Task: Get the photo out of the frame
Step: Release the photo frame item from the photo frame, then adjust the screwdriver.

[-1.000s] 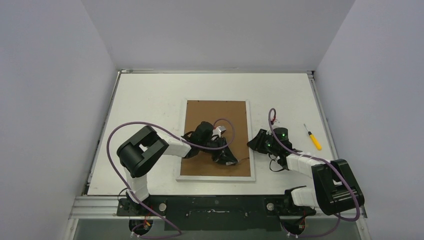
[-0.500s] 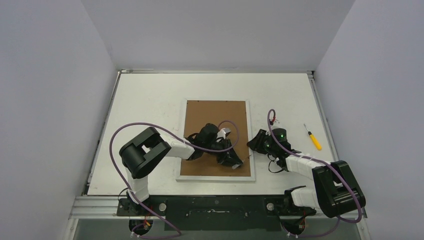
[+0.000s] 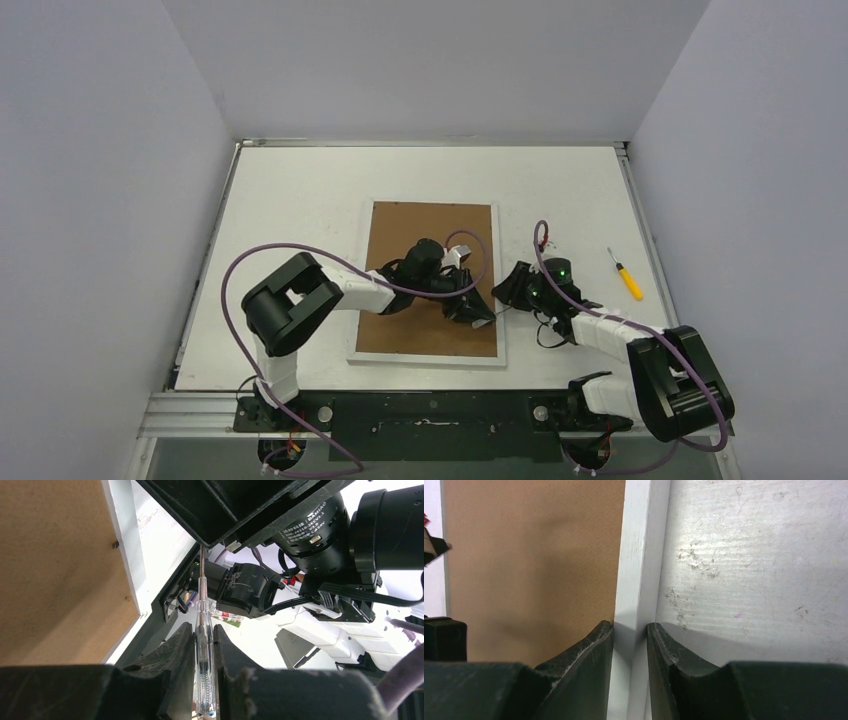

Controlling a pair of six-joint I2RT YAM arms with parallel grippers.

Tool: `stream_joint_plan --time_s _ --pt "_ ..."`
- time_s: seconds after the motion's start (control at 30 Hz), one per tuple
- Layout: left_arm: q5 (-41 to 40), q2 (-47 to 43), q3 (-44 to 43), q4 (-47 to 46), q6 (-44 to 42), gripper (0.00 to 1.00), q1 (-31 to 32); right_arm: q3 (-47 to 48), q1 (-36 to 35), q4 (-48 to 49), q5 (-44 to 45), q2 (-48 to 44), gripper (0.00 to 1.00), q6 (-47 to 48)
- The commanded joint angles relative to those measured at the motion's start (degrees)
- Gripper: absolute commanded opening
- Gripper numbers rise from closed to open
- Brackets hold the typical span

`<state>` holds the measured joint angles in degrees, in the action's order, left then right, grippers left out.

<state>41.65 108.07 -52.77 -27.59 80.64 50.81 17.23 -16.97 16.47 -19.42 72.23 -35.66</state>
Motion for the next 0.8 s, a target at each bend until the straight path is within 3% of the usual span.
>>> stream_joint_plan --time_s 0.0,0.1,0.23,0.4,0.57,0.77 --pt "-0.47 -6.54 0.87 0.78 -5.71 0.0 -2.01 1.34 0.07 -2.75 -3.01 -2.34 0.05 1.22" --pt "0.52 -9.24 4.06 4.11 -9.15 0.0 -3.71 2.79 0.65 -5.6 -3.9 -2.88 0.11 2.7" --pt "0.19 -12.68 4.9 15.77 -18.2 0.0 -5.1 5.01 0.94 -10.09 -4.09 -5.51 0.37 4.78" --pt "-0.7 -14.92 4.09 21.3 -23.47 0.0 -5.64 8.71 0.81 -17.02 -4.9 -9.07 0.38 6.69" --pt "-0.34 -14.29 2.22 21.07 -23.85 0.0 -5.46 11.51 -2.26 -23.16 -2.73 -12.67 0.53 8.32" --pt "0.73 -13.37 0.18 20.66 -23.66 0.0 -5.37 13.18 -7.66 -27.76 1.89 -13.08 0.5 9.55"
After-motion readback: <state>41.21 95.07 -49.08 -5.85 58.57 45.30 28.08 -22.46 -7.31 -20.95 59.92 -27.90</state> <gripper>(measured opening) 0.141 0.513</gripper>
